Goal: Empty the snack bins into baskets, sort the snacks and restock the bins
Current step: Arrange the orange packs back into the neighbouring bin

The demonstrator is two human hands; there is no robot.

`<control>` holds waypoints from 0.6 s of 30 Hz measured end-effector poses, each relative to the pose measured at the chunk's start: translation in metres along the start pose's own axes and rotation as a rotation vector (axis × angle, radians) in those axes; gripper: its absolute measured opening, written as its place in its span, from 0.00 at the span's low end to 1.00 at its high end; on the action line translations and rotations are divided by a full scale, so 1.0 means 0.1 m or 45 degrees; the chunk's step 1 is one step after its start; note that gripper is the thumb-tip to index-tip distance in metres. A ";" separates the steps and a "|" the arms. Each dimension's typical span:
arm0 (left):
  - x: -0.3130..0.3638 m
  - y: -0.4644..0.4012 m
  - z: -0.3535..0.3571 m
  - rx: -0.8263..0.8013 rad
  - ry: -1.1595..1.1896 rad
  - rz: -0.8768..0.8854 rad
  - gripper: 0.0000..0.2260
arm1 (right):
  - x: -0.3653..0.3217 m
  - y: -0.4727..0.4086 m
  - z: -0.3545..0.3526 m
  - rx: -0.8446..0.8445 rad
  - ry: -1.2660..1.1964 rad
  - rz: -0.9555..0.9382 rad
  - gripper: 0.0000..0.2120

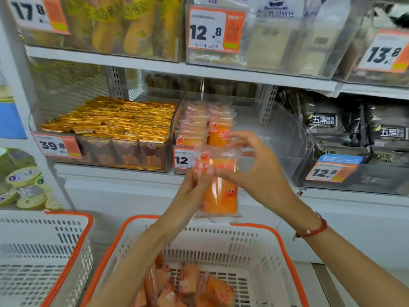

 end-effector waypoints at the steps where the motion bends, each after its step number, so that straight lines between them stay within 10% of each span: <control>1: 0.04 0.11 0.01 0.032 0.060 0.012 0.07 | 0.01 0.01 0.01 0.051 -0.033 0.050 0.28; 7: -0.21 0.02 -0.13 0.145 0.359 0.029 0.27 | 0.23 0.29 0.85 -0.404 -0.553 0.324 0.20; 11: -0.50 0.25 -0.41 0.310 0.174 -0.019 0.22 | 0.49 0.60 1.38 -0.792 -0.623 0.533 0.30; 18: -0.71 0.34 -0.58 0.321 0.111 -0.067 0.26 | 0.69 0.66 1.52 -0.835 -0.405 0.409 0.24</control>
Point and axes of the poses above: each hand's wrist, its own y-axis away from the middle knuckle, its own z-axis out of the palm, x = y × z, the point moved 8 cm from there along -y, towards the middle knuckle, and after that the axes turned 13 degrees about y, right-handed, at the moved point
